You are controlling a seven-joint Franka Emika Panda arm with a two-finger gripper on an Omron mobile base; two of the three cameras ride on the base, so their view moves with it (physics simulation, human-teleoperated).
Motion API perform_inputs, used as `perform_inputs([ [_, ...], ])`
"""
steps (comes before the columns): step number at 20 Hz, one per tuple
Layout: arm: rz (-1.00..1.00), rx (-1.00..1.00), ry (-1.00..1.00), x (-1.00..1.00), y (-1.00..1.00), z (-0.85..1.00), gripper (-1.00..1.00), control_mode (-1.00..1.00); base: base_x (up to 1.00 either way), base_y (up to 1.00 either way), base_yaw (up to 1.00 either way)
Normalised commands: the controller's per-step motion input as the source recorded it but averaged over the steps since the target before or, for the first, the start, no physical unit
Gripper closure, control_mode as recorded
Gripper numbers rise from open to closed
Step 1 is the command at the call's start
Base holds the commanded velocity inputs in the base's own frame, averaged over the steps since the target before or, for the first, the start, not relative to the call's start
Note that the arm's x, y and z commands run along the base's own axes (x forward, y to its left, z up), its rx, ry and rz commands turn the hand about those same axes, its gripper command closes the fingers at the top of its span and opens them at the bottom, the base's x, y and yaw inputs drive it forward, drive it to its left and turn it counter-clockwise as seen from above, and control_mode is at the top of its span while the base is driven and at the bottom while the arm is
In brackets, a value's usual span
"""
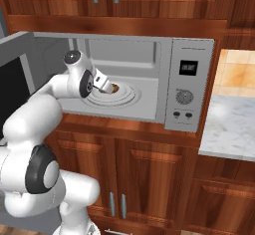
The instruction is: Retrieve the reheated potato from the microwave, then place the potato, cheese, and condiment on the cutting board.
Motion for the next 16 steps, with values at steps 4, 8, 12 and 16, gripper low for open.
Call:
perform_inputs([
  [4, 0.0, 0.0, 0.0, 0.31, 0.0, -0.15, -1.0, -1.0, 0.0, 0.0, 0.0],
  [8, 0.0, 0.01, 0.0, 0.32, 0.0, -0.18, -1.0, -1.0, 0.0, 0.0, 0.0],
  [12, 0.0, 0.0, 0.01, 0.35, 0.0, -0.18, -1.0, -1.0, 0.0, 0.0, 0.0],
  [16, 0.0, 0.0, 0.0, 0.28, 0.0, -0.12, -1.0, -1.0, 0.0, 0.0, 0.0],
])
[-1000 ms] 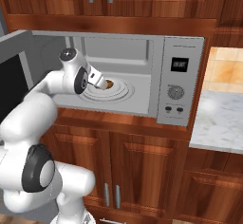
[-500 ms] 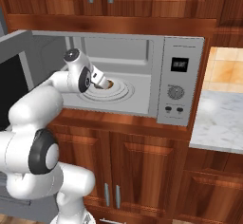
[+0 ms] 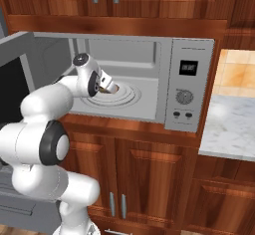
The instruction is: Retrieve the reheated potato from the microwave, then place the potato, cheese, and condiment on the cutting board.
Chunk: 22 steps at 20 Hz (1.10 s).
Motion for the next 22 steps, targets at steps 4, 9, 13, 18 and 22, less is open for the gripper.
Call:
perform_inputs([
  [4, -0.02, 0.0, 0.0, 0.16, -0.05, -0.08, -1.0, -1.0, 0.0, 0.0, 0.0],
  [9, -0.08, 0.0, 0.02, 0.15, -0.08, -0.08, -1.0, -1.0, 0.0, 0.0, 0.0],
  [13, -0.11, 0.0, 0.05, 0.15, -0.03, -0.11, -1.0, -1.0, 0.0, 0.0, 0.0],
  [18, -0.11, 0.0, 0.08, 0.17, 0.0, -0.11, -1.0, -1.0, 0.0, 0.0, 0.0],
  [22, -0.08, 0.0, 0.04, 0.18, 0.0, -0.06, -1.0, -1.0, 0.0, 0.0, 0.0],
])
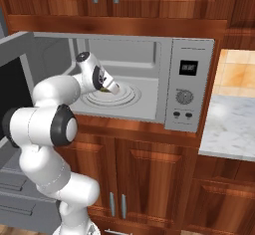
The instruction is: Retrieve the reheated potato from the microwave, then place the potato, cheese, and condiment on the cutting board.
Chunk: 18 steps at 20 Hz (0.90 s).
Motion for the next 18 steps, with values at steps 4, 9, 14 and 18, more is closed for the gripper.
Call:
perform_inputs([
  [4, -0.06, 0.0, 0.04, 0.02, 0.0, -0.13, 1.0, -1.0, 0.0, 0.0, 0.0],
  [9, -0.02, 0.0, 0.01, -0.05, -0.01, -0.16, 1.0, -1.0, 0.0, 0.0, 0.0],
  [14, 0.0, 0.02, -0.09, -0.34, -0.06, -0.1, 1.0, -1.0, 0.0, 0.0, 0.0],
  [18, 0.01, 0.05, -0.21, -0.49, -0.02, 0.0, 1.0, -1.0, 0.0, 0.0, 0.0],
])
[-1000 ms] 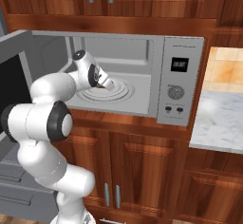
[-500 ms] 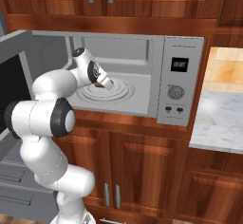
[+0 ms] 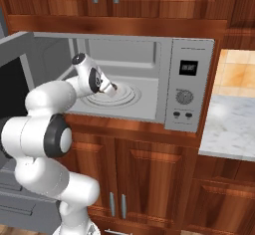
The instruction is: Retrieve the reheated potato from the microwave, then place the potato, cheese, and condiment on the cutting board.
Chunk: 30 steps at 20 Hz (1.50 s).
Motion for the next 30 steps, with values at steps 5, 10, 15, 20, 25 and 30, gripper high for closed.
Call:
perform_inputs([
  [5, 0.02, 0.1, -0.07, -0.5, -0.07, 0.18, 1.0, -1.0, 0.0, 0.0, 0.0],
  [10, 0.12, 0.1, 0.0, -0.57, -0.1, 0.37, 1.0, -1.0, 0.0, 0.0, 0.0],
  [15, 0.27, 0.02, -0.01, -0.69, -0.09, 0.42, 1.0, -1.0, 0.0, 0.0, 0.0],
  [20, 0.42, 0.0, -0.09, -0.71, -0.09, 0.34, 1.0, -1.0, 0.0, 0.0, 0.0],
  [25, 0.29, 0.0, 0.0, -0.57, -0.01, 0.5, 1.0, -1.0, 0.0, 0.0, 0.0],
  [30, 0.19, -0.08, 0.0, -0.66, -0.01, 0.46, 1.0, -1.0, 0.0, 0.0, 0.0],
])
